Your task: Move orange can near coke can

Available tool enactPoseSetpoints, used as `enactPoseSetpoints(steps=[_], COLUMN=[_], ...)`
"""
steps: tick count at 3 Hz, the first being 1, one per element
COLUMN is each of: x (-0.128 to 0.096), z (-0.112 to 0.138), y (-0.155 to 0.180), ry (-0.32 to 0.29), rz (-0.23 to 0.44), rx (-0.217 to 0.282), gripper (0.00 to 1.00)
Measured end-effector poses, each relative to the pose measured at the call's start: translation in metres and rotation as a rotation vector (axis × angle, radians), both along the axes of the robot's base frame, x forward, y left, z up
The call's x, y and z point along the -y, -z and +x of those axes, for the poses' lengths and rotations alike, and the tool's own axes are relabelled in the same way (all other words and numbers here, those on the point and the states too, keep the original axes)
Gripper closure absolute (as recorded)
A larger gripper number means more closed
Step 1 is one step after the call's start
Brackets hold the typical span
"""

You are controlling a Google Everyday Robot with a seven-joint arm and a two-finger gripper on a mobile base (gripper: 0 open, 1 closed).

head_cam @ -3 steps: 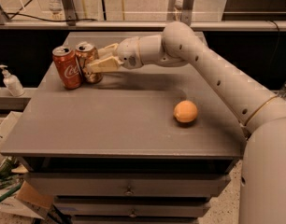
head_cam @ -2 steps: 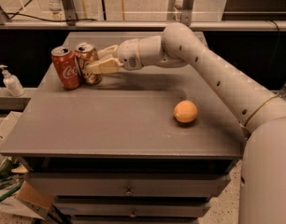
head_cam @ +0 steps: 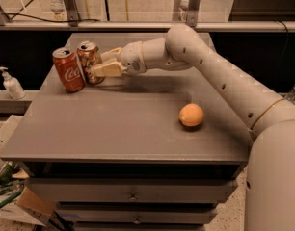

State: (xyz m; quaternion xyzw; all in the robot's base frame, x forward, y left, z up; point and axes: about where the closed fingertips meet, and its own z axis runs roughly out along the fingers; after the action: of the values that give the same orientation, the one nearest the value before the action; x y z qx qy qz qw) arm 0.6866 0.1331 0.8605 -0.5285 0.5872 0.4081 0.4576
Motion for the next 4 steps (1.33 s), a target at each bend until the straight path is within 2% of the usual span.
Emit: enactPoseSetpoints(steps=[1,2,3,4], x=[0.004,0.013,0.044,0.093], z=[0.004,0.008,0.021,0.038], y=[0.005,0.009,0.013,0.015], ry=[0.002,0.02,0.089,0.201], rz=[-0.017,-0.034,-0.051,-0.068], rx=[-0.003,-0.001,0.001,0.007], gripper=[0.0,0.0,0.0,0.0])
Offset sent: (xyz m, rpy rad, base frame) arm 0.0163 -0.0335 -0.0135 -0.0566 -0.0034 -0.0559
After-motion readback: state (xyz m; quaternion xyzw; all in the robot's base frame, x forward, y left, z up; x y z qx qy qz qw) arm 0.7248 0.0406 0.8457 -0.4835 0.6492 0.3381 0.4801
